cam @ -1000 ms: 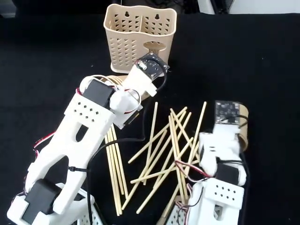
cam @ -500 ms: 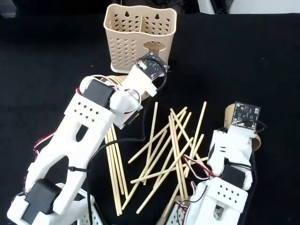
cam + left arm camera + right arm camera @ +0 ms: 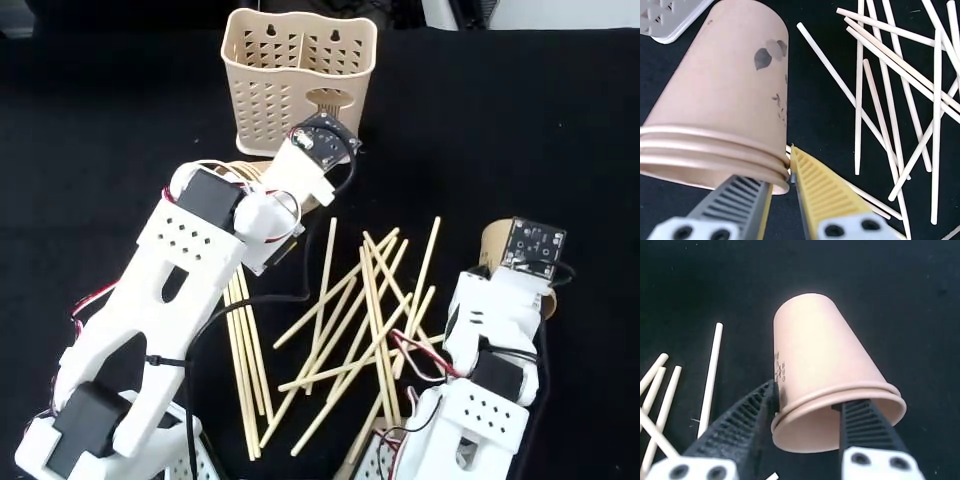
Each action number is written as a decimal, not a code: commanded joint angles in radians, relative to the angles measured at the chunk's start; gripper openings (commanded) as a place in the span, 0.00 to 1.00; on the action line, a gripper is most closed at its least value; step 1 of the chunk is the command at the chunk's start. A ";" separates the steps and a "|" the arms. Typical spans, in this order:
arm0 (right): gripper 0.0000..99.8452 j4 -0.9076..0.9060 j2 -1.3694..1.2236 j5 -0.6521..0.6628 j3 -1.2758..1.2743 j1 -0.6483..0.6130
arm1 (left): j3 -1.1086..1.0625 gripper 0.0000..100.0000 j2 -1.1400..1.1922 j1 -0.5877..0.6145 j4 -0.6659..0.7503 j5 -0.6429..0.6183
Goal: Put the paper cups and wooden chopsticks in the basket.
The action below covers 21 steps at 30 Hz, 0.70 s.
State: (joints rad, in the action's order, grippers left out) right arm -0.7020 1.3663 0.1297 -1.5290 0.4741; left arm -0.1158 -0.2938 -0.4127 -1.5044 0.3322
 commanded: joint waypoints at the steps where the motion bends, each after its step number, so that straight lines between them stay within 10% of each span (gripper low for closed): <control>1: 0.12 0.028 -0.005 -0.005 0.005 0.014 | 0.005 0.03 -0.041 -0.001 -0.006 0.000; 21: 0.01 0.129 -0.004 0.232 0.119 0.132 | 0.005 0.03 -0.041 -0.001 -0.005 0.000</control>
State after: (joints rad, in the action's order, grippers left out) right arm -0.5286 1.3663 0.3168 -1.5413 0.5892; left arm -0.1158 -0.2938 -0.4127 -1.5044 0.3322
